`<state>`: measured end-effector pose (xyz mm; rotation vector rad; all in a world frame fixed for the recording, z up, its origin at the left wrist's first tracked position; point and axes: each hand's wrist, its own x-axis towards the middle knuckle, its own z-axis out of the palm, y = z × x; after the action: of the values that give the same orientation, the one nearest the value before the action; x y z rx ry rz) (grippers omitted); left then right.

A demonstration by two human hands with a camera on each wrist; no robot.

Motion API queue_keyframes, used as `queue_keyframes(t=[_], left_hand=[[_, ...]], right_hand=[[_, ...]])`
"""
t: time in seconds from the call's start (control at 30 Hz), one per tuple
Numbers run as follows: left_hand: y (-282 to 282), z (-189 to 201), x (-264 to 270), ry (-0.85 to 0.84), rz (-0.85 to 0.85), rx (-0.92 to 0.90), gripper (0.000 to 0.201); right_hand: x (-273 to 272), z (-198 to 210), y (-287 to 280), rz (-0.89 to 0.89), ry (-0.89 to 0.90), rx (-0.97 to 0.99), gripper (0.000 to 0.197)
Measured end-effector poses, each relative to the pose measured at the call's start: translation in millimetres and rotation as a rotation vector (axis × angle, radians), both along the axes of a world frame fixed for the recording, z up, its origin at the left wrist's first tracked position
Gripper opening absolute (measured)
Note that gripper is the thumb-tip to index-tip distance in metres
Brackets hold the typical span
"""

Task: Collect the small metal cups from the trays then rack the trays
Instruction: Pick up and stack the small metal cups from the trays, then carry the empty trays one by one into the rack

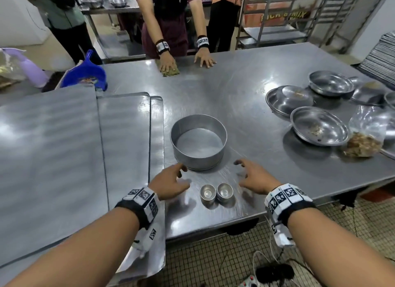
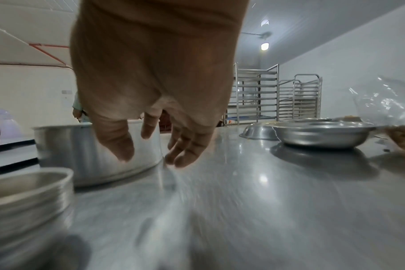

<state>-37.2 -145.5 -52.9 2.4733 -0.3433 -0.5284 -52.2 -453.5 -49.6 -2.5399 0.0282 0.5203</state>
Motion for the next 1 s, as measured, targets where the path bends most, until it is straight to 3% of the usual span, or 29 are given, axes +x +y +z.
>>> queue_keyframes(t=[0.1,0.17,0.27,0.4,0.77,1.0], left_hand=[[12,12,21,-0.166,0.093,0.031,0.061],[8,17,36,-0.217,0.103,0.079,0.066],[-2,18,49,-0.176,0.077,0.150,0.054],[-10,6,47,-0.174,0.072,0.093,0.038],[-26,-9,-3,-0.259,0.109,0.043,0.033],[-17,4,-5,-0.246,0.081,0.056,0.047]], right_hand=[[30,15,9,-0.062,-0.162,-0.048,0.050],[48,22,26,-0.055,-0.225,-0.052,0.050],[64,24,47,-0.013,-0.203,-0.052,0.044],[60,14,45,0.008,-0.176,-0.041,0.031],[13,2,18,0.002,-0.214,0.052,0.026],[12,29,31,-0.021,-0.180,-0.061,0.036]])
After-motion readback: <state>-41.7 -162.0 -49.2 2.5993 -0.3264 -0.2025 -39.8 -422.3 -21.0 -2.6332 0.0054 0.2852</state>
